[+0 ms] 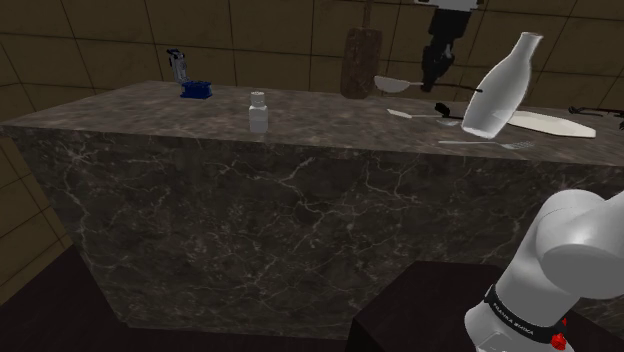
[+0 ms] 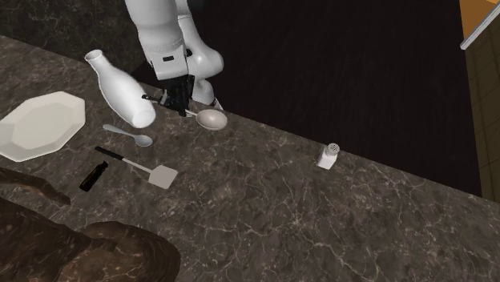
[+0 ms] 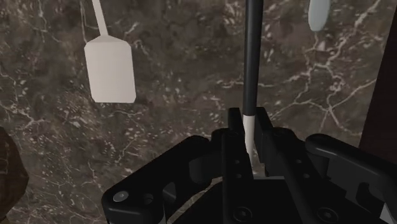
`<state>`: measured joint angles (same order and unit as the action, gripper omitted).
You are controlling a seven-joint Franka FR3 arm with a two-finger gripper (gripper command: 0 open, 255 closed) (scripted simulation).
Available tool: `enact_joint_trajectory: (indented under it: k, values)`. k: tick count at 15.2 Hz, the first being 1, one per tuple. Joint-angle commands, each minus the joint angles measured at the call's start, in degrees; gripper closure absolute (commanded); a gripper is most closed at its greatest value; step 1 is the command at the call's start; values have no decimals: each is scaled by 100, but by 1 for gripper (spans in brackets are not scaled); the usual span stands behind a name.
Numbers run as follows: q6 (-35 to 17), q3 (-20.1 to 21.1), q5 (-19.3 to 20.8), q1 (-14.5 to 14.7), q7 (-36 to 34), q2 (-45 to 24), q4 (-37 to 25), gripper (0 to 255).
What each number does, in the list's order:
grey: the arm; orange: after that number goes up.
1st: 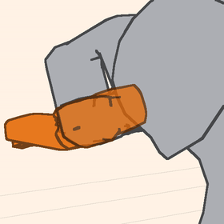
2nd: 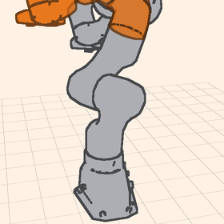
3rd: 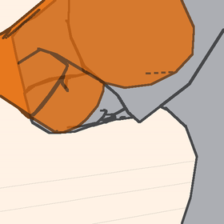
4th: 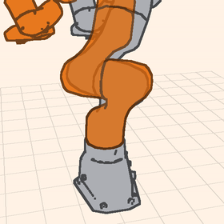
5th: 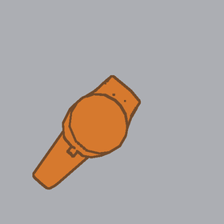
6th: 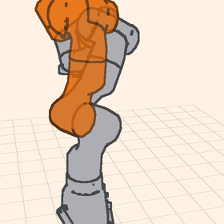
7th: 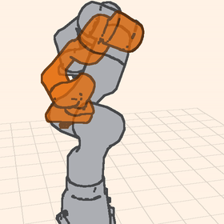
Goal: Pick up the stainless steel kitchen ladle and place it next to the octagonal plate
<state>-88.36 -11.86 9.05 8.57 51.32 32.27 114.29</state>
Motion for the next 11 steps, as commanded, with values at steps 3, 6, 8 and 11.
enact_joint_trajectory:
  k: [3,6,8,11]
  values:
    - [154,-268,222,-172,390,557,351,255]
    - [296,-483,407,-306,700,915,514,255]
    - [396,-635,542,-394,915,1131,591,255]
    - [549,-876,756,-524,1253,1420,656,255]
